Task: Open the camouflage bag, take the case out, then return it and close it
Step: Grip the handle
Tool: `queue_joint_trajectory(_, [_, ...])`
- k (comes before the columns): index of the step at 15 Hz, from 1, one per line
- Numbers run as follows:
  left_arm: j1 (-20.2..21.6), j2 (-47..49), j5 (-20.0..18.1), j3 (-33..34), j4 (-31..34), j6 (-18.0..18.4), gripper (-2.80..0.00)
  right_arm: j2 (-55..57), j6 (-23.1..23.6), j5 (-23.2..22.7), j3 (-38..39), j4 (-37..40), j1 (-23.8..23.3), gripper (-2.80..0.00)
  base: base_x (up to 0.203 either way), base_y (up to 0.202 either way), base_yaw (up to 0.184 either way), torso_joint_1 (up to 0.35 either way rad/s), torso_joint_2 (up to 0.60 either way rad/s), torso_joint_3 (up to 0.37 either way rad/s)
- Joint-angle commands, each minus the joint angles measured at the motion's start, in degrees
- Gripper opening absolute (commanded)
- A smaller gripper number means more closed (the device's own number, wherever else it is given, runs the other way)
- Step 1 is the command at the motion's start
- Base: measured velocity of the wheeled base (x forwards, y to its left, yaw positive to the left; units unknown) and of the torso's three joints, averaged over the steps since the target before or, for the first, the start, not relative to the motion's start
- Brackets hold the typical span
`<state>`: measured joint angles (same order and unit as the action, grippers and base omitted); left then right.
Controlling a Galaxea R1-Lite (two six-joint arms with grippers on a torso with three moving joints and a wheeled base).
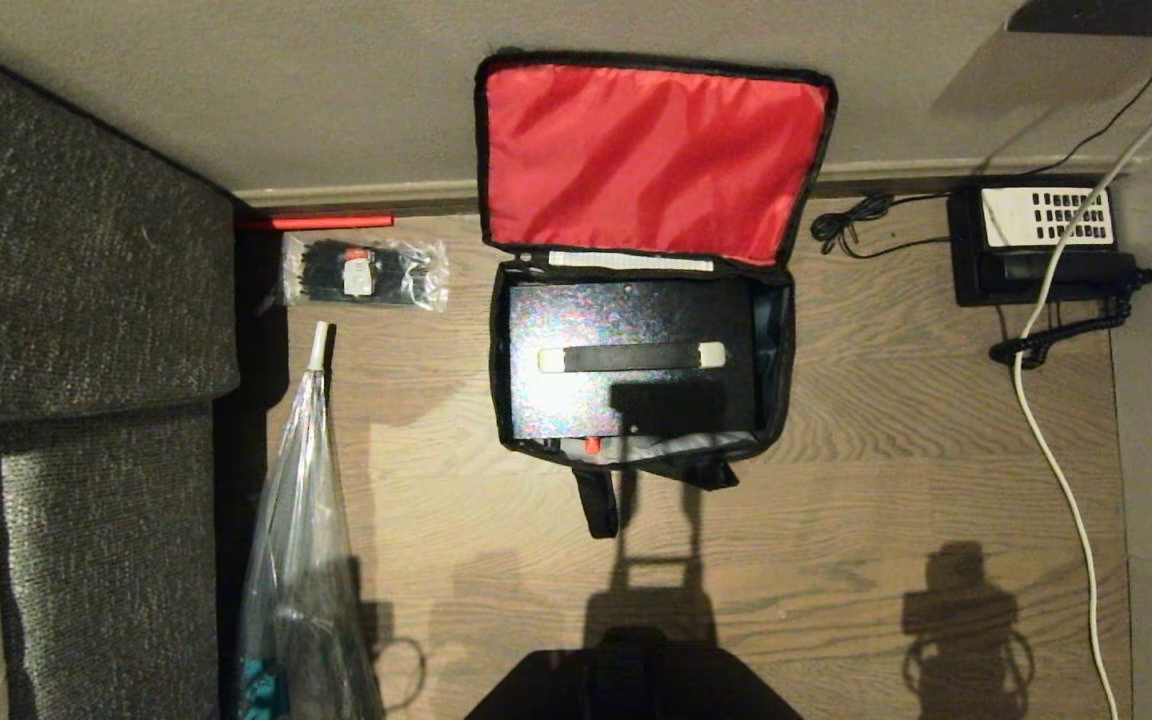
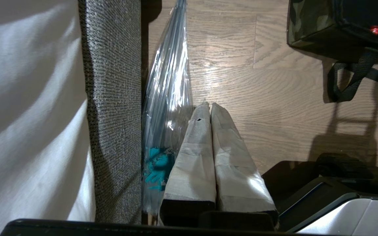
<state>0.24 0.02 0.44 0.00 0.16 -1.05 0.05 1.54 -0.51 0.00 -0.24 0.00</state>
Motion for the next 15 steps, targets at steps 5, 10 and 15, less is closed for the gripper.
queue_joint_trajectory(5, [0.0,0.0,0.0,0.2,0.0,0.3,-2.8,0.3,0.0,0.0,0.0,0.0,0.0,-2.8,0.0,0.0,0.0,0.003,0.0,0.087])
queue_joint_trajectory(10, [0.0,0.0,0.0,0.2,0.0,0.3,-2.8,0.3,0.0,0.0,0.0,0.0,0.0,-2.8,0.0,0.0,0.0,0.0,0.0,0.0])
queue_joint_trajectory(15, [0.0,0.0,0.0,0.2,0.0,0.3,-2.8,0.3,0.0,0.0,0.0,0.0,0.0,-2.8,0.0,0.0,0.0,0.0,0.0,0.0])
